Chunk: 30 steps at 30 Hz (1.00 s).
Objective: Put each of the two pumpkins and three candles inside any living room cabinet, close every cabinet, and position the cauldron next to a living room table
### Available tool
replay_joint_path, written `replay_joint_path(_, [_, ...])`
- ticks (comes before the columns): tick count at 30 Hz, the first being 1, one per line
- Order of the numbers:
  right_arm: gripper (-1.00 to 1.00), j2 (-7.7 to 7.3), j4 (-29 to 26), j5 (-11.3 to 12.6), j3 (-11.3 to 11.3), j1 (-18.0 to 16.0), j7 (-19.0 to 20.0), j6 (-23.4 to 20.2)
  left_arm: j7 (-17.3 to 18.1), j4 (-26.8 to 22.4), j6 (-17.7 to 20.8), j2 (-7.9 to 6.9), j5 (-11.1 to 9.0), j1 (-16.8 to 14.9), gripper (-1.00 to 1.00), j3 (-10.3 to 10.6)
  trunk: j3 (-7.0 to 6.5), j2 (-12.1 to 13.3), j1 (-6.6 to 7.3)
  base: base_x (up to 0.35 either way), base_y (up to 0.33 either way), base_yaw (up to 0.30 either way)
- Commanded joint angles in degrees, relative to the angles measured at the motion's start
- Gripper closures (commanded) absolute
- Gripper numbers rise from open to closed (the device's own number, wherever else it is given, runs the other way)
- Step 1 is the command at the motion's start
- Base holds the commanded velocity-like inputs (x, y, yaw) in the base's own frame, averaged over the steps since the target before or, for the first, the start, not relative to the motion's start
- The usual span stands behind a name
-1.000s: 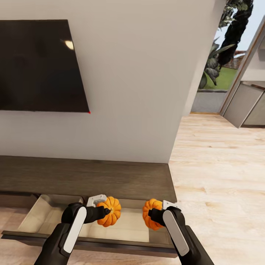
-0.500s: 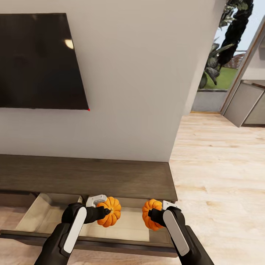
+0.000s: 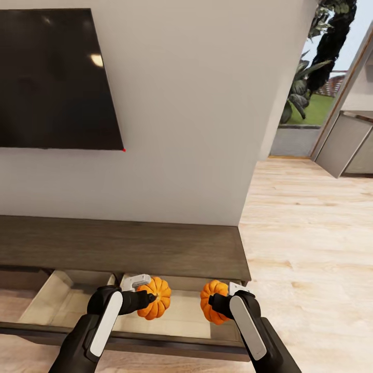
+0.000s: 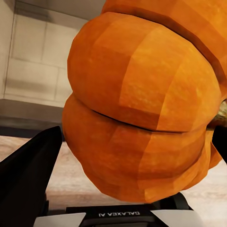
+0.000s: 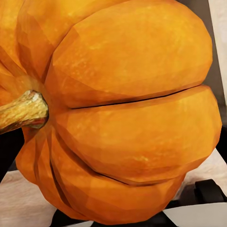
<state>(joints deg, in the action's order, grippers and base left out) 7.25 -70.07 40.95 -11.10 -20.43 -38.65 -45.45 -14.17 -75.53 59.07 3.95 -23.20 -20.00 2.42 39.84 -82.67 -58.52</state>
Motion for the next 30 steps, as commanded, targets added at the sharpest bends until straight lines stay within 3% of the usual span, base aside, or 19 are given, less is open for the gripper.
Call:
replay_joint_path(1, [1.00, -0.02, -0.1, 0.6, -0.1, 0.0, -0.6, 0.0, -0.6, -0.1, 0.2, 0.00, -0.6, 0.0, 1.00, 0.0, 0.23, -0.4, -0.22, 0.000, 0.000, 0.000])
replay_joint_path(30, [1.00, -0.03, -0.2, 0.6, -0.4, 0.0, -0.6, 0.3, -0.4, -0.1, -1.3, 0.00, -0.6, 0.0, 1.00, 0.4, 5.44, -12.1, -6.59, 0.000, 0.000, 0.000])
